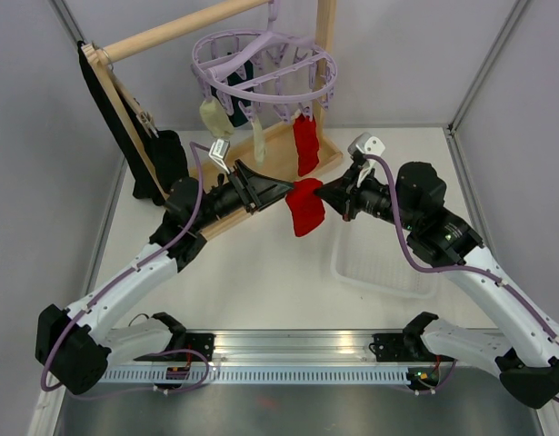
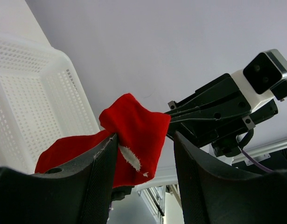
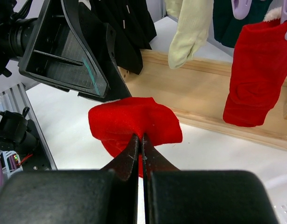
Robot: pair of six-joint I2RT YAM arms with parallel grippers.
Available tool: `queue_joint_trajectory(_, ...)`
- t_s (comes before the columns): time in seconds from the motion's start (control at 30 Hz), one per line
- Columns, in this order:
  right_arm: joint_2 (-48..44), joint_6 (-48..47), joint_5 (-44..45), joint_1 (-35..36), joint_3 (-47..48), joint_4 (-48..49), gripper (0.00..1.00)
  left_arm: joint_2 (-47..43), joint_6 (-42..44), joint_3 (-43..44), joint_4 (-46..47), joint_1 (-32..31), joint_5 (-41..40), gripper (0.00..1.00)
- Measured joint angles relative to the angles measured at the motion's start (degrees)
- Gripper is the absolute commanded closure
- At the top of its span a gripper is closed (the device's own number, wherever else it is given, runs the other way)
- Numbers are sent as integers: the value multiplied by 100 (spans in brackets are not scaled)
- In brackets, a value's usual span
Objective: Clip the socks to the hanger
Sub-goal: Pick up the sock from the bin.
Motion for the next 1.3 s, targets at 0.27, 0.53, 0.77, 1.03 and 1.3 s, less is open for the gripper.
queue_joint_trajectory(0.27,42,-59,122,98,83,0,100,-118,0,-83,-33,0,-13,44)
queue_joint_trajectory(0.53,129,-109,179,232,149,-7,100,-118,-33,-85,-11,-37,-13,44)
queue_joint_trajectory(0.77,212,-177,304,407,157,-11,100,-118,-76,-85,4,-74,-13,53)
queue_joint_trajectory(1.03,225,-240,382,564,157,-57,100,-118,-129,-92,4,-74,-13,81)
queue_joint_trajectory(1.3,223,-413,428,621,157,-188,100,-118,-138,-101,-7,-74,-31,98)
